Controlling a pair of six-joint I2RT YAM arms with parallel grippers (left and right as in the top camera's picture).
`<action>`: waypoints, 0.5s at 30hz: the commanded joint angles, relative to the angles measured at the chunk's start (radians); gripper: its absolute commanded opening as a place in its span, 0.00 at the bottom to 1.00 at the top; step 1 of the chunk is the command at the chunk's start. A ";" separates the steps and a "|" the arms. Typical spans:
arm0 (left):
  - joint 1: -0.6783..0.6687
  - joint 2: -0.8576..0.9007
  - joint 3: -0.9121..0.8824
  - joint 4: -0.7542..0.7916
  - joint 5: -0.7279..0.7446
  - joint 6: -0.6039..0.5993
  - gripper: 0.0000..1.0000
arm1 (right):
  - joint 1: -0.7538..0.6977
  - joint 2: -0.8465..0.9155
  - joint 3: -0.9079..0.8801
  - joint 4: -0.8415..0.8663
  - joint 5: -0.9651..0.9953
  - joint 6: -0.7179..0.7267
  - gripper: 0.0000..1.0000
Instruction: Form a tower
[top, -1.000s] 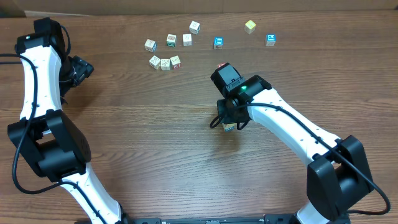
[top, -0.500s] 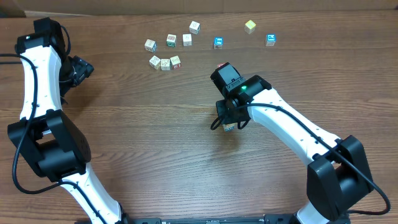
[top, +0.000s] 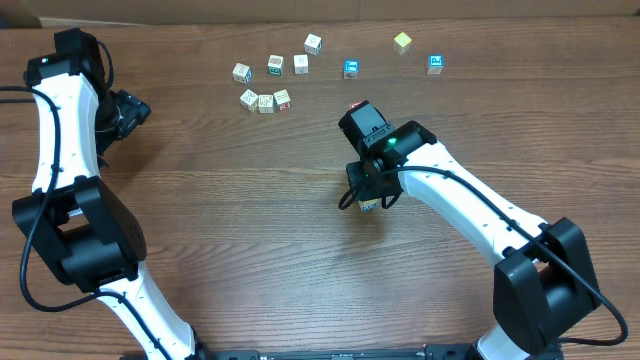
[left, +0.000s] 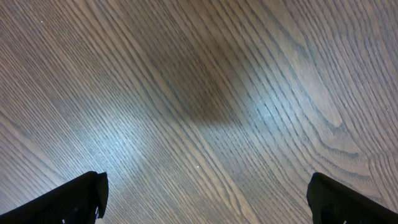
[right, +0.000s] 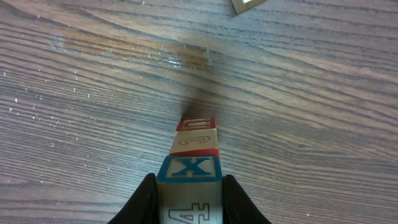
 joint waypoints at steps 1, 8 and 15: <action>-0.006 0.003 0.013 0.001 -0.002 0.008 0.99 | 0.006 0.000 0.023 0.008 -0.005 -0.018 0.18; -0.006 0.003 0.013 0.001 -0.002 0.008 1.00 | 0.006 0.000 0.023 0.009 0.002 -0.035 0.18; -0.006 0.003 0.013 0.001 -0.002 0.008 1.00 | 0.006 0.000 0.023 0.009 0.003 -0.035 0.19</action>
